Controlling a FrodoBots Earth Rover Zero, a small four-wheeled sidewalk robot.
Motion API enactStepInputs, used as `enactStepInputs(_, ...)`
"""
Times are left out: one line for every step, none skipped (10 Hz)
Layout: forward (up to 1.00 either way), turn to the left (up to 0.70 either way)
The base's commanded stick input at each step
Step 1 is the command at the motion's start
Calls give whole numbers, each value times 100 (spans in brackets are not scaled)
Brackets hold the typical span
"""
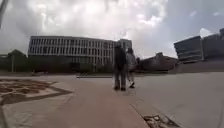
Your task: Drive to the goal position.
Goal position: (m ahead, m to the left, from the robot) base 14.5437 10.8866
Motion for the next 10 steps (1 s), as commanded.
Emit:
enactStepInputs(70, 0)
enactStepInputs(70, 0)
enactStepInputs(70, 0)
enactStepInputs(70, 0)
enactStepInputs(70, 0)
enactStepInputs(70, 0)
enactStepInputs(70, 0)
enactStepInputs(70, 0)
enactStepInputs(70, 0)
enactStepInputs(70, 0)
